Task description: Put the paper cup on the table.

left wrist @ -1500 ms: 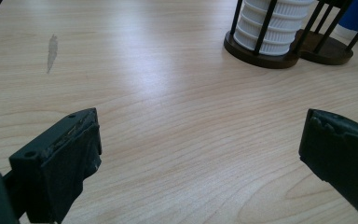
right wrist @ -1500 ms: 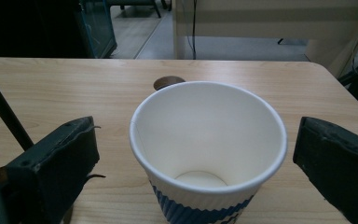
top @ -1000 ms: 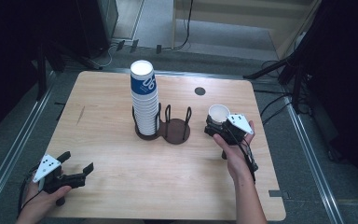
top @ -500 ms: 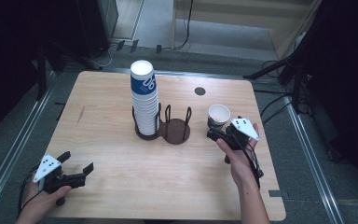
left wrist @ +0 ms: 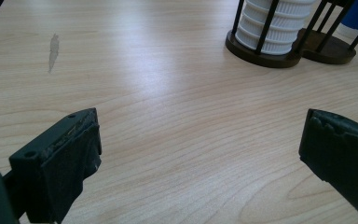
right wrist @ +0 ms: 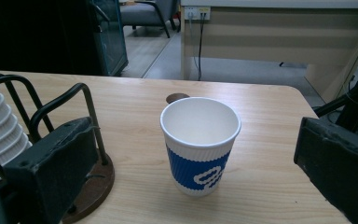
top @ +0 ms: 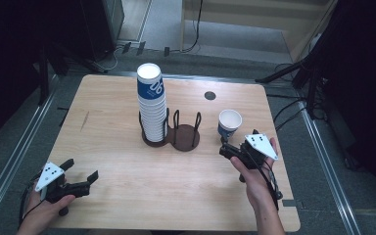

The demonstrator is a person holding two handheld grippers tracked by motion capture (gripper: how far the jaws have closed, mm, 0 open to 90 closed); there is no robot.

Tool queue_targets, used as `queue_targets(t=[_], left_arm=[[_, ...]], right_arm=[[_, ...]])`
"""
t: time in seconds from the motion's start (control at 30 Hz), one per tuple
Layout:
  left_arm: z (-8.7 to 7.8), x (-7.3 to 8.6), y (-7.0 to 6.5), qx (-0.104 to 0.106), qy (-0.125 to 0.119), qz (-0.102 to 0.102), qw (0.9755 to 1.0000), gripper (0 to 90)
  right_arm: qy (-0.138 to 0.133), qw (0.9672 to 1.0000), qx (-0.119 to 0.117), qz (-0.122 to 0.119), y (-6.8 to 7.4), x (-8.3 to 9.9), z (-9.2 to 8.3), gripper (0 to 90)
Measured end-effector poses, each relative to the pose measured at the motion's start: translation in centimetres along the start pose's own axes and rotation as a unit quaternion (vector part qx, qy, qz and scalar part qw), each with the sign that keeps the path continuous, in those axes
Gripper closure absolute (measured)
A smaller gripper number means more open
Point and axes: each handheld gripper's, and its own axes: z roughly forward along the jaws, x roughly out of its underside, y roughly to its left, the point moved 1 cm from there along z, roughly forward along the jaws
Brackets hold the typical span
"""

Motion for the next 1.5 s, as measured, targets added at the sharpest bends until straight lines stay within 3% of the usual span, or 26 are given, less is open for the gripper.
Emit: queue_targets(t=[0.27,0.43,0.83,1.23,1.5], left_arm=[[0.0,0.0,0.0,-0.001,0.000,0.000,1.0000,0.0],[0.0,0.0,0.0,-0.001,0.000,0.000,1.0000,0.0],[0.0,0.0,0.0,-0.002,0.001,0.000,1.0000,0.0],[0.0,0.0,0.0,-0.003,0.001,0.000,1.0000,0.0],[0.0,0.0,0.0,-0.003,0.001,0.000,1.0000,0.0]], right_arm=[[-0.007,1.0000,0.003,-0.005,-0.3,0.3,-1.8,0.0],[-0.008,0.9995,0.014,-0.028,-0.5,0.9,-2.5,0.0],[0.012,0.9994,0.022,-0.024,-1.6,3.6,-3.6,0.0],[0.034,0.9983,0.045,-0.015,-3.6,5.9,-4.1,0.0],[0.055,0.9961,0.068,-0.012,-5.9,7.7,-4.1,0.0]])
